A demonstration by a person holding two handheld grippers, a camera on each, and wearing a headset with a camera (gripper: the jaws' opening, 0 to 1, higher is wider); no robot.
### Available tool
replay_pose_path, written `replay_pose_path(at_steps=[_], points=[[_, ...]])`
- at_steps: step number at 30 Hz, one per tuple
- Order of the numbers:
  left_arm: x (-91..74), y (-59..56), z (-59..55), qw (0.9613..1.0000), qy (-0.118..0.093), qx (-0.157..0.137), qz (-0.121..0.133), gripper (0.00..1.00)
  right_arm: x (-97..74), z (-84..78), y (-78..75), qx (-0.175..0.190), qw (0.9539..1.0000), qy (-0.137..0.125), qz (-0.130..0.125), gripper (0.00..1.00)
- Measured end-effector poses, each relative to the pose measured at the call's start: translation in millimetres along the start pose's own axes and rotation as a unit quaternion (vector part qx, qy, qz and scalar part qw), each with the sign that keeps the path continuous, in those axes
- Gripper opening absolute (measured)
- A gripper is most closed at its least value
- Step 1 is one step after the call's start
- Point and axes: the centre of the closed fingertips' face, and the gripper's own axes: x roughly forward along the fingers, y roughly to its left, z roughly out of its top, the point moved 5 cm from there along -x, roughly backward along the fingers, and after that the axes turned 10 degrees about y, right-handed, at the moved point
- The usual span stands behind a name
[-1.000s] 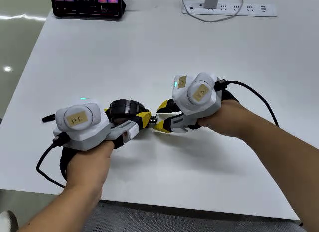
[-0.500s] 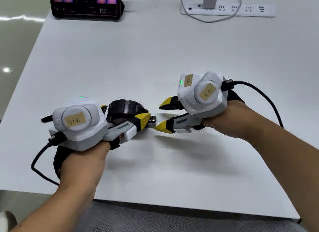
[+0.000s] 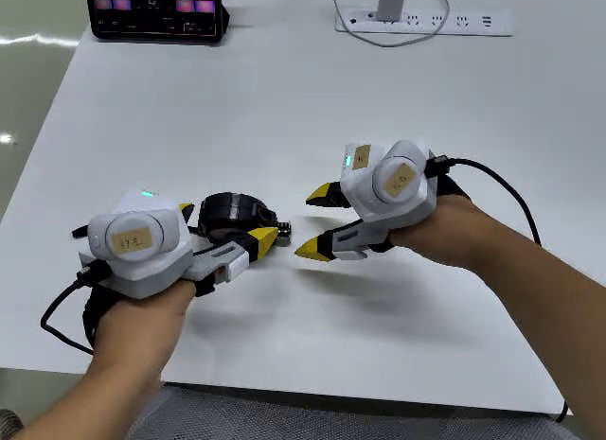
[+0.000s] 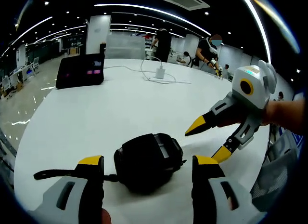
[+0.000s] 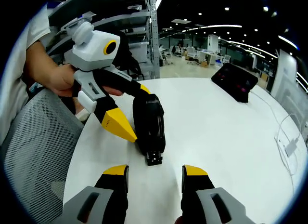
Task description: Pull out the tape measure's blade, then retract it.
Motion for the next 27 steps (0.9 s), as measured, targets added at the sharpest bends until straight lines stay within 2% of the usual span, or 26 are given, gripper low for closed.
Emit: replay_pose_path(at_steps=[2,7,9,11,14,16,21,27], points=[[-2.2,-0.1,-0.3,0.9999,0.003,0.010,0.001,0.73,-3.7,-1.8,0.7,0.006,0.9999,-0.004,-0.007,0.46],[-9.4,-0.8,-0.7,0.9995,0.001,0.030,-0.009,0.76,-13.2,-11.5,7.3,0.034,0.9994,0.002,-0.010,0.52],[-12.0,-1.6,-1.4,0.9991,0.006,0.040,-0.012,0.77,-16.6,-15.6,9.2,0.034,0.9993,0.003,-0.015,0.54],[-15.7,-1.6,-1.7,0.9981,0.008,0.060,-0.008,0.77,-20.1,-19.3,11.4,0.038,0.9992,0.004,-0.016,0.54],[-20.5,-4.4,-1.5,0.9964,0.009,0.083,-0.016,0.75,-25.6,-24.1,13.3,0.040,0.9990,0.005,-0.021,0.56],[-23.4,-6.4,0.5,0.9941,-0.002,0.107,-0.017,0.78,-29.9,-26.2,13.8,0.043,0.9987,0.002,-0.027,0.58],[-26.9,-7.8,-1.3,0.9932,-0.001,0.113,-0.027,0.82,-39.2,-32.2,15.2,0.052,0.9980,-0.002,-0.036,0.63],[-33.5,-9.1,-1.5,0.9894,-0.004,0.140,-0.036,0.88,-49.6,-43.6,18.7,0.059,0.9973,0.001,-0.045,0.67]])
